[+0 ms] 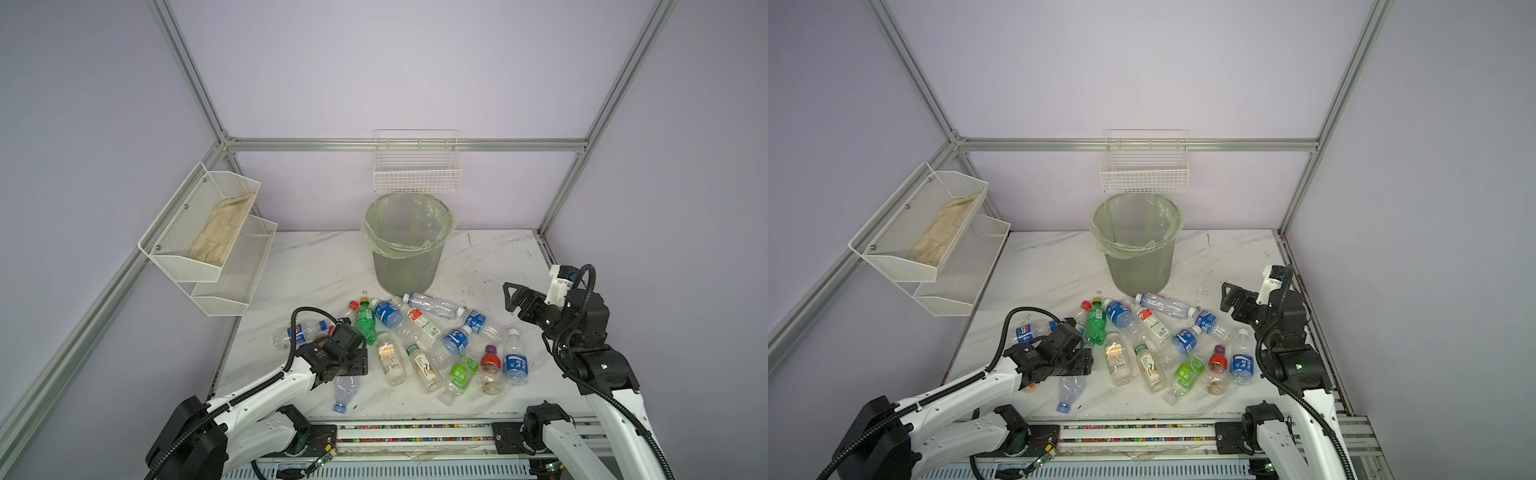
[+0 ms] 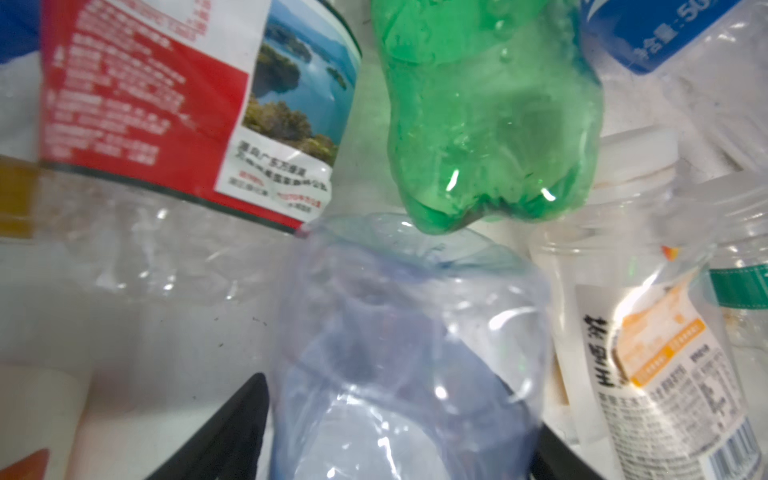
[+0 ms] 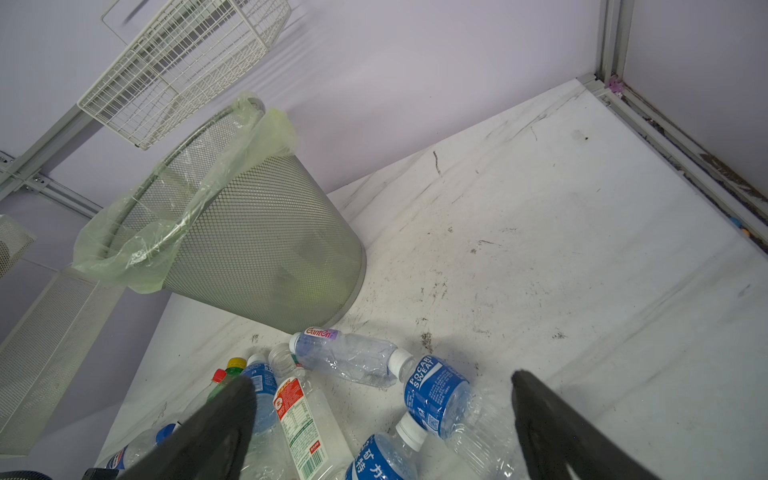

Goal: Throw the plastic bottles in the bin
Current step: 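Lower the left gripper and grasp a clear blue-capped water bottle, then lift the clear bottle with the left gripper over the wastebasket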

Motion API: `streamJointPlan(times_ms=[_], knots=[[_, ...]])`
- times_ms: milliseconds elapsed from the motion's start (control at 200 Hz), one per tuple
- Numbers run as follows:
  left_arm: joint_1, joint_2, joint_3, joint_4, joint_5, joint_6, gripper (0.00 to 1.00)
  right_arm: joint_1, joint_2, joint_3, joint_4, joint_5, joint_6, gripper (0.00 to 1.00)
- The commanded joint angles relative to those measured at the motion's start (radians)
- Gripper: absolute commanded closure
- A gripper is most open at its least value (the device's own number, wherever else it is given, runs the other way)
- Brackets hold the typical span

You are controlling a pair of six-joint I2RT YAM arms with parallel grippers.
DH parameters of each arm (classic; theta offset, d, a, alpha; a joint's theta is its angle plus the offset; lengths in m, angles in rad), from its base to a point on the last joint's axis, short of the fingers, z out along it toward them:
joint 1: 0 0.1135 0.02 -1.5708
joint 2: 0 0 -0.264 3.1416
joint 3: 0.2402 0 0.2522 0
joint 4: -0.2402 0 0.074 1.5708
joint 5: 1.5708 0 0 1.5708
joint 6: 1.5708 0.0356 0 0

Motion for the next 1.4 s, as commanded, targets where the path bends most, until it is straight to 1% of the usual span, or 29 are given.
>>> streamJointPlan(times_ms=[0, 130, 260, 565, 860, 1175, 1395], knots=[[-0.008, 0.002, -0.022, 0.022, 0.000, 0.003, 0.32, 0.002, -0.008, 0.003, 0.018, 0.014, 0.002, 0.03], [-0.013, -0.002, 0.003, 0.011, 0.007, 0.011, 0.46, 0.002, -0.006, 0.007, 0.015, 0.020, 0.005, 0.03], [-0.025, -0.020, 0.048, -0.030, -0.002, 0.017, 0.53, 0.002, -0.007, 0.009, 0.015, 0.025, 0.006, 0.03], [-0.047, -0.132, 0.165, -0.124, -0.025, 0.021, 0.54, 0.002, -0.004, 0.011, 0.017, 0.027, 0.005, 0.03], [-0.073, -0.227, 0.318, -0.155, -0.034, 0.030, 0.54, 0.002, -0.015, 0.005, 0.015, 0.028, 0.008, 0.03], [-0.096, -0.261, 0.482, -0.145, -0.079, 0.088, 0.56, 0.002, -0.024, 0.003, 0.015, 0.028, 0.008, 0.03], [-0.096, -0.283, 0.571, -0.060, -0.105, 0.166, 0.59, 0.002, -0.030, -0.003, 0.015, 0.026, 0.010, 0.03]])
